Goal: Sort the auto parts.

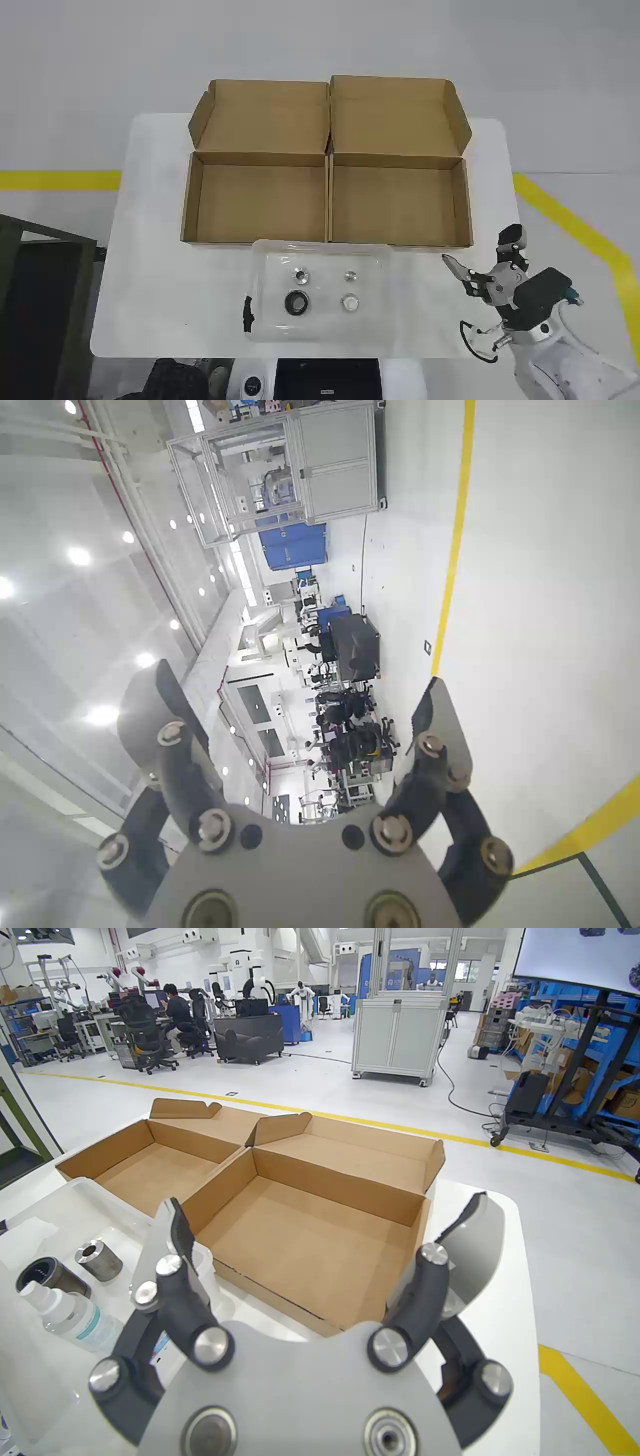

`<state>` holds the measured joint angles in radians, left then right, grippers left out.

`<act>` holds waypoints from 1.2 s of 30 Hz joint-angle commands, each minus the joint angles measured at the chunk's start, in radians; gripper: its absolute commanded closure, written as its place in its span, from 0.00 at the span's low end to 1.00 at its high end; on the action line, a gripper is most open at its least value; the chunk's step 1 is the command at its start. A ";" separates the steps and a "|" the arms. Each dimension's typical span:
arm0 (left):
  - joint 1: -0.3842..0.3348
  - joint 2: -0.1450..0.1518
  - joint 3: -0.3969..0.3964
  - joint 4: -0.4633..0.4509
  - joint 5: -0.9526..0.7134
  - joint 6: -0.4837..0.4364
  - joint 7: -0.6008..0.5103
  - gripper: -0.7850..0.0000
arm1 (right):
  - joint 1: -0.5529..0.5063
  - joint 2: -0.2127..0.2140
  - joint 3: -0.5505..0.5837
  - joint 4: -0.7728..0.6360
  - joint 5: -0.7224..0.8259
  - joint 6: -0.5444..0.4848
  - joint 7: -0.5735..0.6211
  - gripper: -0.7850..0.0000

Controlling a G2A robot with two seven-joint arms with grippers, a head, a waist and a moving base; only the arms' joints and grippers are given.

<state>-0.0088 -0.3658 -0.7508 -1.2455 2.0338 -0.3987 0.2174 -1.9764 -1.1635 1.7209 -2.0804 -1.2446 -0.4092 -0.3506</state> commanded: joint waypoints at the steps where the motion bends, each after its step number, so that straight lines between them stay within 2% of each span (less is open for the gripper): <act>1: 0.000 0.000 0.000 0.000 0.000 0.000 0.000 0.00 | 0.000 0.000 0.000 0.000 0.000 0.000 0.000 0.00; 14: 0.000 0.000 0.000 0.000 0.000 0.000 0.000 0.00 | 0.000 0.000 0.000 0.000 0.000 0.000 0.000 0.00; 17: 0.000 0.000 0.000 0.000 0.000 0.000 0.000 0.00 | 0.014 0.001 -0.011 -0.008 -0.015 -0.003 0.035 0.00; 26: 0.000 0.000 0.000 0.000 0.000 0.000 0.000 0.00 | 0.103 0.016 -0.091 -0.066 -0.109 -0.195 0.276 0.00; 36: 0.000 0.000 0.000 0.000 0.000 0.000 0.000 0.00 | 0.163 0.027 -0.237 -0.130 -0.199 -0.343 0.442 0.00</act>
<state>-0.0088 -0.3658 -0.7508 -1.2455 2.0338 -0.3987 0.2174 -1.8215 -1.1374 1.5022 -2.2097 -1.4354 -0.7409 0.0725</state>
